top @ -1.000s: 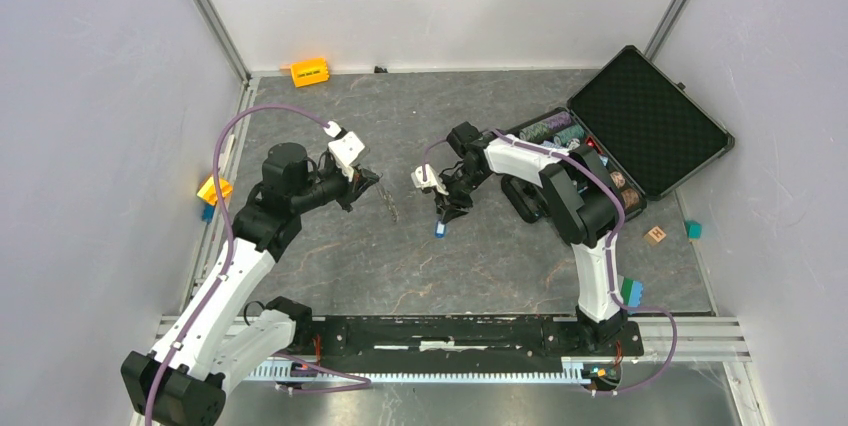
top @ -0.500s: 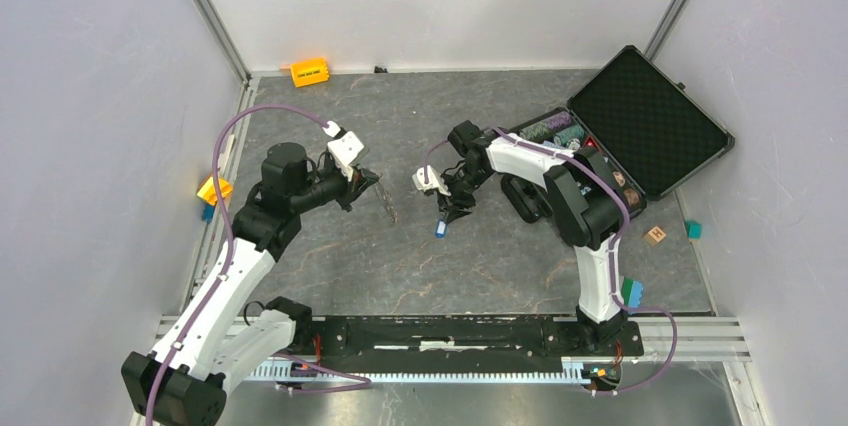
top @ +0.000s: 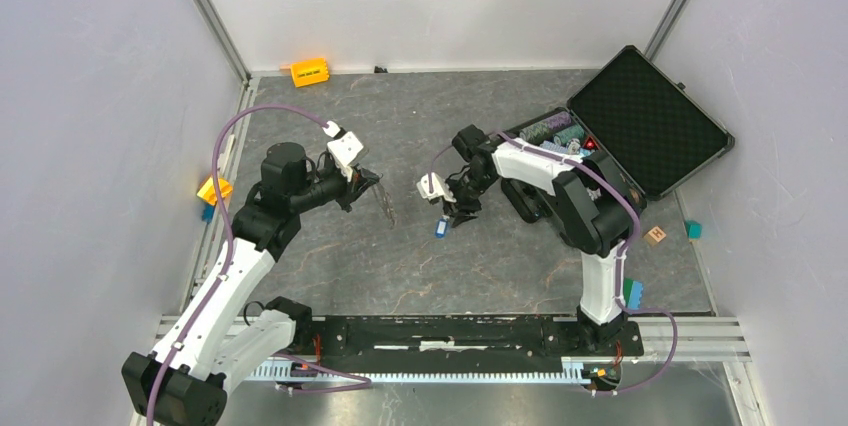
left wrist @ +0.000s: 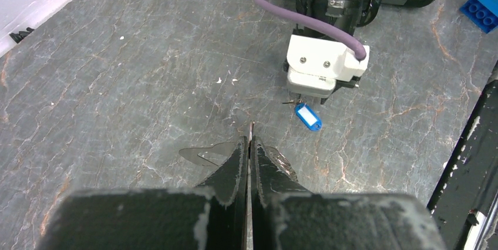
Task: Put the keys on the keyring
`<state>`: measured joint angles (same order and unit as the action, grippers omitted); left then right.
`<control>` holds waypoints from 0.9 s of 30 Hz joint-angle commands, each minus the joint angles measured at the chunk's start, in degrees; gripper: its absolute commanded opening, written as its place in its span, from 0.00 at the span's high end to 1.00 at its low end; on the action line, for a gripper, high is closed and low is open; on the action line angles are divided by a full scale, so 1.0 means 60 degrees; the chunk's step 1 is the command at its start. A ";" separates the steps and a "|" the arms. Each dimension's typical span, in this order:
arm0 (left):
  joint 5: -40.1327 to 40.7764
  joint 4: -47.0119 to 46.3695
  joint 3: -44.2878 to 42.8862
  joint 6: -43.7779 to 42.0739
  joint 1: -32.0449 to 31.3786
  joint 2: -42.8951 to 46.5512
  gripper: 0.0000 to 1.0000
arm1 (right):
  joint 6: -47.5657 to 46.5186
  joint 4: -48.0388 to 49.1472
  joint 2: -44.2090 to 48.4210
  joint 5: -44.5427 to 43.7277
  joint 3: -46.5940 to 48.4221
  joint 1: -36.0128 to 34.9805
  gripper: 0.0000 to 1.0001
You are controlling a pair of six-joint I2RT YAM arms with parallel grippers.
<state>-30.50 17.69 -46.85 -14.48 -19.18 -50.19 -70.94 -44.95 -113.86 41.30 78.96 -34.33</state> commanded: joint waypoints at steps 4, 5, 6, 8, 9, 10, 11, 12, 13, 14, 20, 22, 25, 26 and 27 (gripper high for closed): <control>-0.0292 -0.0122 -0.0062 -0.0248 0.0081 0.0128 0.98 | -0.0286 0.0941 0.0915 0.0007 -0.1025 -0.0196 0.56; -0.0305 -0.0129 -0.0058 -0.0234 0.0077 0.0135 0.98 | -0.0140 0.1226 0.1003 -0.0079 -0.1198 -0.0223 0.56; -0.0312 -0.0122 -0.0058 -0.0226 0.0091 0.0133 0.98 | -0.0064 0.1454 0.1100 -0.0132 -0.1323 -0.0261 0.56; -0.0348 -0.0109 -0.0054 -0.0224 0.0105 0.0134 0.98 | 0.0048 0.1653 0.1167 -0.0214 -0.1426 -0.0292 0.56; -0.0352 -0.0107 -0.0054 -0.0237 0.0110 0.0144 0.98 | 0.0065 0.1693 0.1165 -0.0218 -0.1423 -0.0304 0.56; -0.0362 -0.0107 -0.0044 -0.0235 0.0106 0.0147 0.98 | 0.0086 0.1711 0.1151 -0.0240 -0.1413 -0.0320 0.56; -0.0366 -0.0107 -0.0043 -0.0235 0.0106 0.0142 0.98 | 0.0123 0.1747 0.1161 -0.0260 -0.1412 -0.0328 0.56; -0.0380 -0.0107 -0.0047 -0.0237 0.0106 0.0137 0.98 | 0.0166 0.1805 0.1150 -0.0276 -0.1424 -0.0328 0.56; -0.0400 -0.0107 -0.0045 -0.0240 0.0119 0.0137 0.98 | 0.0209 0.1858 0.1163 -0.0302 -0.1426 -0.0332 0.56; -0.0402 -0.0107 -0.0047 -0.0247 0.0120 0.0133 0.98 | 0.0246 0.1895 0.1165 -0.0302 -0.1424 -0.0339 0.56; -0.0454 -0.0107 -0.0014 -0.0266 0.0128 0.0139 0.98 | 0.0468 0.2093 0.1136 -0.0333 -0.1456 -0.0369 0.57; -0.0466 -0.0105 -0.0014 -0.0256 0.0123 0.0135 0.98 | 0.0574 0.2241 0.1150 -0.0352 -0.1538 -0.0363 0.58; -0.0482 -0.0092 -0.0014 -0.0261 0.0121 0.0142 0.98 | 0.0730 0.2418 0.1137 -0.0379 -0.1615 -0.0402 0.59; -0.0482 -0.0087 -0.0014 -0.0263 0.0122 0.0137 0.98 | 0.0745 0.2437 0.1121 -0.0374 -0.1628 -0.0402 0.59; -0.0481 -0.0092 -0.0014 -0.0255 0.0128 0.0135 0.98 | 0.0767 0.2459 0.1121 -0.0379 -0.1624 -0.0410 0.59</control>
<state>-31.86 17.72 -46.83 -14.48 -18.70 -50.19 -67.13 -32.25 -109.27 38.72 69.69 -36.36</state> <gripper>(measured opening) 0.038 0.414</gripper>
